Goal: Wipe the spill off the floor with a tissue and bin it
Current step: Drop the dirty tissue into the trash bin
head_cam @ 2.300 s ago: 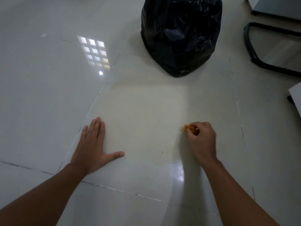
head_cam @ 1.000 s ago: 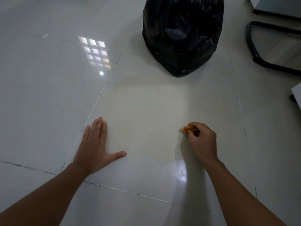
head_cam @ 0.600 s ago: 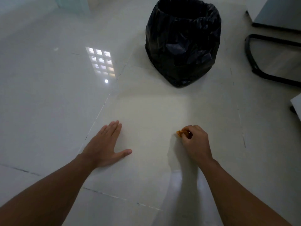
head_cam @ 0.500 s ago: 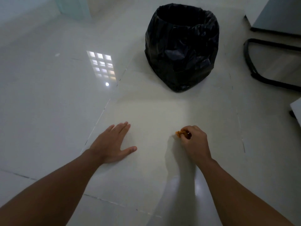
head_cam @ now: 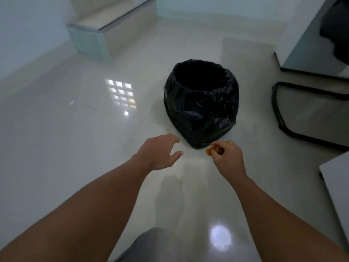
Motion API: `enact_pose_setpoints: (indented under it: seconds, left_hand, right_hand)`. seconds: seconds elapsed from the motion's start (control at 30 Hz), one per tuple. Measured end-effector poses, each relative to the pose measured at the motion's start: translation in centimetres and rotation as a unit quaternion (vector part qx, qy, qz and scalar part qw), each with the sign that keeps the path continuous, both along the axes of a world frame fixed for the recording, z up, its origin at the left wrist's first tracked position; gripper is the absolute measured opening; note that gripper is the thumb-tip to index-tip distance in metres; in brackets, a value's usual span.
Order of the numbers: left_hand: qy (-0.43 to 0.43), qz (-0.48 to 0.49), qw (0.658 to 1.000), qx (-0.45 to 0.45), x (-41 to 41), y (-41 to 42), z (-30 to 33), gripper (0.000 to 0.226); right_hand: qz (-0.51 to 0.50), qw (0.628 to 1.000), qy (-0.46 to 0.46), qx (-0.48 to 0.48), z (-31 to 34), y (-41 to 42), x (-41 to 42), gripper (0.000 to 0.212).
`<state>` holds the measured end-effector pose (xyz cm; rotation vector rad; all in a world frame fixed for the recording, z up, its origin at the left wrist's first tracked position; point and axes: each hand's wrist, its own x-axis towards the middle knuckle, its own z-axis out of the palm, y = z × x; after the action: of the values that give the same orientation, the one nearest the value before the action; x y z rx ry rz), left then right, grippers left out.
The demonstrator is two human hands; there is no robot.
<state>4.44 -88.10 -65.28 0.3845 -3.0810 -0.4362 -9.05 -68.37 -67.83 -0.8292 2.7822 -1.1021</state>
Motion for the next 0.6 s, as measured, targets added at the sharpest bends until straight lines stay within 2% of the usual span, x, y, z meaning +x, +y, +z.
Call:
enact_pose_setpoints:
  seconds: [0.1,0.3,0.43,0.6]
  left_hand:
    - [0.009,-0.010,1.000,-0.003,-2.2,-0.1,3.3,0.050]
    - [0.047,-0.023,0.999,-0.008,-6.4,-2.1,8.8,0.050]
    - [0.092,-0.044,0.995,-0.008,-10.0,-3.1,9.4,0.055]
    - [0.104,-0.050,0.993,-0.030,-15.7,-5.2,9.1,0.070]
  right_hand:
    - [-0.021,0.999,-0.020,-0.019,4.3,0.0,-1.5,0.023]
    - [-0.048,0.997,-0.029,-0.047,11.5,-0.5,-4.3,0.008]
    - [-0.047,0.997,-0.035,-0.050,12.9,-2.2,-6.5,0.009]
    - [-0.051,0.993,-0.029,-0.106,13.4,-7.3,-11.3,0.010]
